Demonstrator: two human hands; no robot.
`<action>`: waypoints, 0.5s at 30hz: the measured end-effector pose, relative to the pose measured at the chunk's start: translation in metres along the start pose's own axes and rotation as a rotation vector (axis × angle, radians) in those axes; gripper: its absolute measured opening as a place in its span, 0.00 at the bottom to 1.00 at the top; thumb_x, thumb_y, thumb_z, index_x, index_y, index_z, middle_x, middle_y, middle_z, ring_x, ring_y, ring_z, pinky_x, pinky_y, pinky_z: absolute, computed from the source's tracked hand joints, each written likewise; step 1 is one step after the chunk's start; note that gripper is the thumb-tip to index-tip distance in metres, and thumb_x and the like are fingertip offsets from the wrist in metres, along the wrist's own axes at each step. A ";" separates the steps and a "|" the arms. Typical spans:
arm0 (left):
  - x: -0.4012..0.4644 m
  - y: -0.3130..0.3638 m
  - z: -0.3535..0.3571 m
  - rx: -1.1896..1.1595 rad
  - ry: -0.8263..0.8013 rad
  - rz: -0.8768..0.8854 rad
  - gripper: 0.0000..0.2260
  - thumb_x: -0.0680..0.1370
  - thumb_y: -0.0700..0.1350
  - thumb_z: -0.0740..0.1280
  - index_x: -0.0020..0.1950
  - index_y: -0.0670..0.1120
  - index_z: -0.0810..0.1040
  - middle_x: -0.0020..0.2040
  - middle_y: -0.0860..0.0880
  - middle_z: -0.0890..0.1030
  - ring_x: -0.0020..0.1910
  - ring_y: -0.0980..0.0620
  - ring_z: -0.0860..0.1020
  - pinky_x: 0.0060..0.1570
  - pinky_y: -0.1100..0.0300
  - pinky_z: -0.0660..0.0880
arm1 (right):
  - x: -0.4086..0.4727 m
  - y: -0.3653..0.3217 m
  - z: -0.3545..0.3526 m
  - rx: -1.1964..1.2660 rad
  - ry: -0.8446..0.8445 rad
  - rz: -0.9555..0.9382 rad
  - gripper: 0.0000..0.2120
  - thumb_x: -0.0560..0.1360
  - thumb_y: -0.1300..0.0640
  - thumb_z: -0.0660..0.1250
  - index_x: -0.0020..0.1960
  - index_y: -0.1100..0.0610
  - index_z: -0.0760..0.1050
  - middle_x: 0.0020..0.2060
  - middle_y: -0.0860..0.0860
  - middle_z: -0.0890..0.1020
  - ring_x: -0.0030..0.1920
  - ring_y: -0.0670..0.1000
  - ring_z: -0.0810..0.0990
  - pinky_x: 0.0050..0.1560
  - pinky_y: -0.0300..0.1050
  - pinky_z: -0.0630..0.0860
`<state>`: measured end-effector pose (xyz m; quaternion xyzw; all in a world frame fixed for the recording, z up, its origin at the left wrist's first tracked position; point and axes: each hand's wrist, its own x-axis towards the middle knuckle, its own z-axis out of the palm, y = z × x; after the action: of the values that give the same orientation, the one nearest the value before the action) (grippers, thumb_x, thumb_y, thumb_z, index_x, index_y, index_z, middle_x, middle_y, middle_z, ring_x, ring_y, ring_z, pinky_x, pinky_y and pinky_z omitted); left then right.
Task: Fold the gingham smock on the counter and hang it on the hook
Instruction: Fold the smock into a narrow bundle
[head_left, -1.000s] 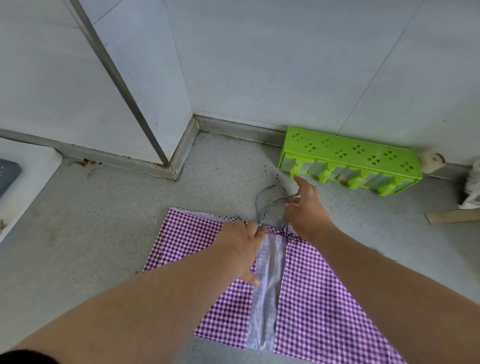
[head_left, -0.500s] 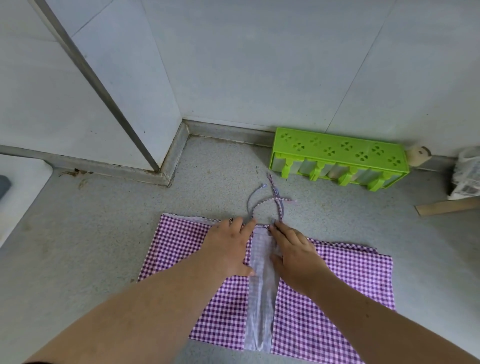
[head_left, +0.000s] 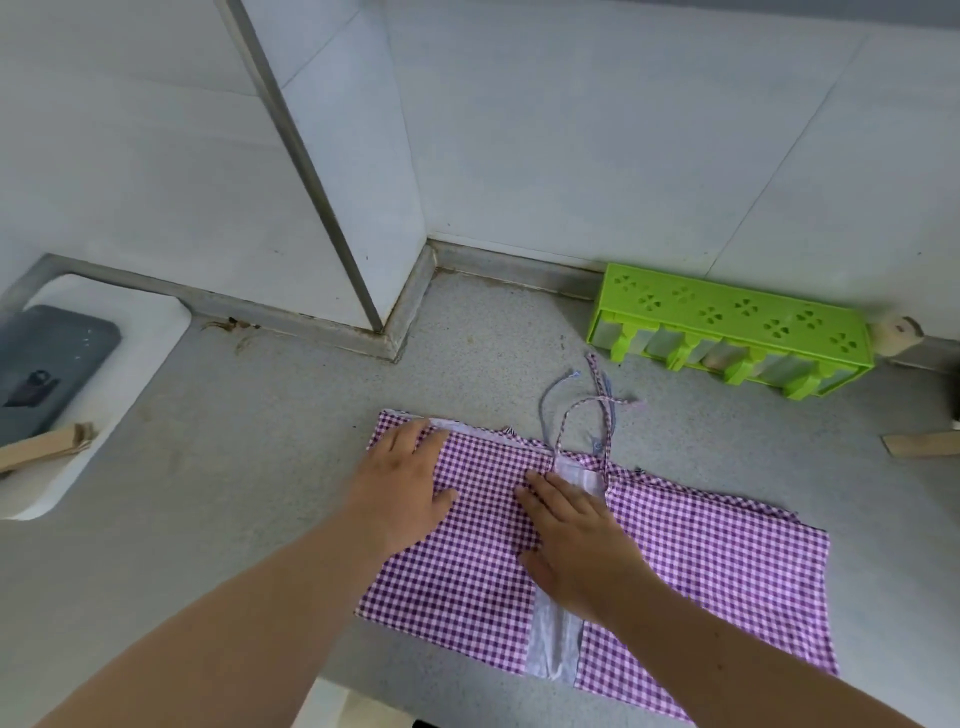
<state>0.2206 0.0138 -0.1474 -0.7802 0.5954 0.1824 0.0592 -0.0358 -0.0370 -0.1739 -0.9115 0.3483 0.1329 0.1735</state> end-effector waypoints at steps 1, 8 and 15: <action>-0.007 -0.008 0.001 -0.035 -0.021 -0.081 0.39 0.80 0.65 0.65 0.86 0.55 0.52 0.86 0.48 0.52 0.84 0.44 0.54 0.83 0.44 0.57 | 0.001 -0.001 0.002 -0.014 -0.018 0.007 0.36 0.83 0.34 0.46 0.85 0.49 0.42 0.84 0.48 0.43 0.83 0.51 0.39 0.79 0.53 0.36; -0.048 -0.048 0.014 -0.356 -0.158 -0.585 0.49 0.73 0.72 0.70 0.84 0.47 0.54 0.81 0.42 0.63 0.79 0.39 0.65 0.77 0.42 0.67 | 0.004 0.003 0.011 -0.041 -0.095 -0.006 0.41 0.76 0.31 0.36 0.83 0.49 0.33 0.80 0.47 0.32 0.80 0.51 0.30 0.82 0.55 0.37; -0.054 -0.053 0.002 -0.583 -0.479 -0.479 0.42 0.76 0.66 0.73 0.84 0.49 0.63 0.79 0.45 0.71 0.76 0.41 0.73 0.73 0.47 0.71 | -0.006 -0.012 -0.008 0.054 -0.010 0.105 0.36 0.82 0.37 0.48 0.85 0.47 0.41 0.83 0.46 0.41 0.83 0.52 0.40 0.81 0.52 0.38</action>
<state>0.2580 0.0787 -0.1370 -0.8159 0.2911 0.4995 0.0135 -0.0314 -0.0285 -0.1615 -0.8862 0.3985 0.1370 0.1926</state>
